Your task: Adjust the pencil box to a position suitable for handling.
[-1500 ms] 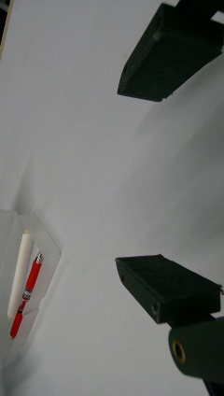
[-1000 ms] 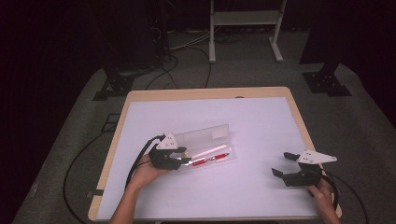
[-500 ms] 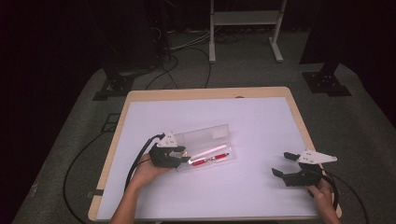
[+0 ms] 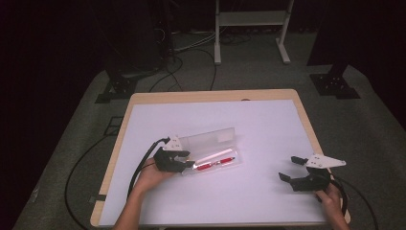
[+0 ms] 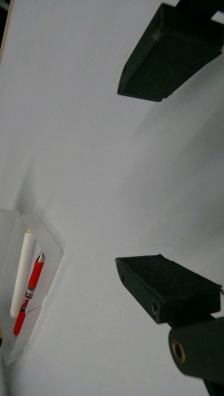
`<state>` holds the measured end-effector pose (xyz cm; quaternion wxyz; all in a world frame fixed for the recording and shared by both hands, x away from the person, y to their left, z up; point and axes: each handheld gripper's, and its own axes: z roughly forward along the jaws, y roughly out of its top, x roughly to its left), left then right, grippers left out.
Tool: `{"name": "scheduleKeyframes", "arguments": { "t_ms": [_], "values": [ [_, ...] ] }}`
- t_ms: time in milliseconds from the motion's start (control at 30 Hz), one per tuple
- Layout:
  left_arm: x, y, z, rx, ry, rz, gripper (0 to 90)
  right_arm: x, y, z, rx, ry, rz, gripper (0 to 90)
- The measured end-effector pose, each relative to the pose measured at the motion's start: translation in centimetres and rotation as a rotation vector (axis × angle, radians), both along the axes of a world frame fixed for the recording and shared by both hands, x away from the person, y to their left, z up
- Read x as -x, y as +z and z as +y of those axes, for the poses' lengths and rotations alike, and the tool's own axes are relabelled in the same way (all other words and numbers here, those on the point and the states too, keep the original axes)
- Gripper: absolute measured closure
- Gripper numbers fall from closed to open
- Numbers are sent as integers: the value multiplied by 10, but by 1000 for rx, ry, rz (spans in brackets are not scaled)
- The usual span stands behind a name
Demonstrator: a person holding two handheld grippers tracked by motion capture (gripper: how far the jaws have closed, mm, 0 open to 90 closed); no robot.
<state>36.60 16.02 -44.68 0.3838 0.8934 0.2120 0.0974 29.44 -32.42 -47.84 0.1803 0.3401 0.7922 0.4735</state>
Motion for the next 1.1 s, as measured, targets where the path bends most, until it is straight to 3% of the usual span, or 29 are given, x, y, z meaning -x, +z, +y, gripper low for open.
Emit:
{"name": "scheduleKeyframes", "arguments": {
  "t_ms": [400, 1100],
  "values": [
    [0, 0, 0, -8, -9, -2, 511, 0, 0, 0, -2, 0, -3, 138],
    [8, 6, -7, 46, -29, -8, 457, 0, 0, 0, 3, -5, 3, 138]
  ]
}}
